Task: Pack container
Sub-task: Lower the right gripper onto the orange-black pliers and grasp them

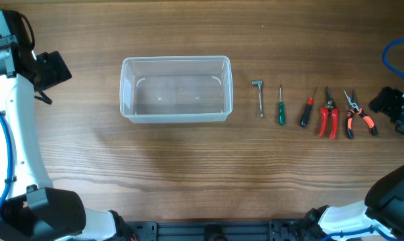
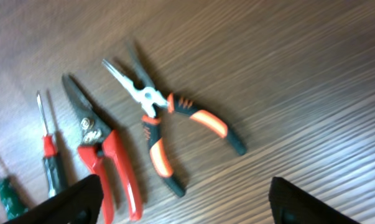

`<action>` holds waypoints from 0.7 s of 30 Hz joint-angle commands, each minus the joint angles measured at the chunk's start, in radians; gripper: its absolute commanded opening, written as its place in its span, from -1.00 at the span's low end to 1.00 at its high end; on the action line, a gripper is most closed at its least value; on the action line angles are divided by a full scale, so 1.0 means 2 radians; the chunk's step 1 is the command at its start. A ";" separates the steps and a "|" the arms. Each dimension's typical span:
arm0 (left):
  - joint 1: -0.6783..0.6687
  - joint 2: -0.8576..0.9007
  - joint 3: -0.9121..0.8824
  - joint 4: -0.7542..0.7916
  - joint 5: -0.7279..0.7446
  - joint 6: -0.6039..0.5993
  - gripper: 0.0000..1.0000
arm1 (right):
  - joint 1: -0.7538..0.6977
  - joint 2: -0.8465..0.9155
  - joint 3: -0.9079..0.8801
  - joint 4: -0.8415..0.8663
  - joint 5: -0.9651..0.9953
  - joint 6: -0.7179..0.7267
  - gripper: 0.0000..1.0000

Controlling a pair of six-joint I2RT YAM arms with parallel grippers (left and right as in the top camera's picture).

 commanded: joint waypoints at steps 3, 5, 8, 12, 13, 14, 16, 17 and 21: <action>0.002 0.001 0.000 0.001 -0.003 0.001 1.00 | 0.031 0.023 -0.031 -0.003 -0.002 0.000 0.37; 0.002 0.001 0.000 0.001 -0.003 0.001 0.99 | 0.041 0.030 -0.040 0.001 0.035 0.001 0.28; 0.002 0.001 0.000 0.001 -0.003 0.001 0.99 | 0.054 0.042 -0.045 0.005 0.066 0.000 0.24; 0.002 0.001 0.000 0.001 -0.003 0.001 0.99 | 0.067 0.059 -0.045 0.017 0.103 0.000 0.38; 0.002 0.001 0.000 0.001 -0.003 0.001 1.00 | 0.067 0.063 -0.045 0.019 0.102 -0.002 0.38; 0.002 0.001 0.000 0.001 -0.003 0.001 1.00 | 0.067 0.067 -0.045 0.022 0.102 -0.003 0.37; 0.002 0.001 0.000 0.001 -0.003 0.001 1.00 | 0.067 0.077 -0.045 0.025 0.102 -0.004 0.15; 0.002 0.001 0.000 0.001 -0.003 0.001 1.00 | 0.067 0.082 -0.045 0.027 0.102 -0.004 0.07; 0.002 0.001 0.000 0.001 -0.003 0.001 1.00 | 0.067 0.103 -0.045 0.033 0.092 0.001 0.05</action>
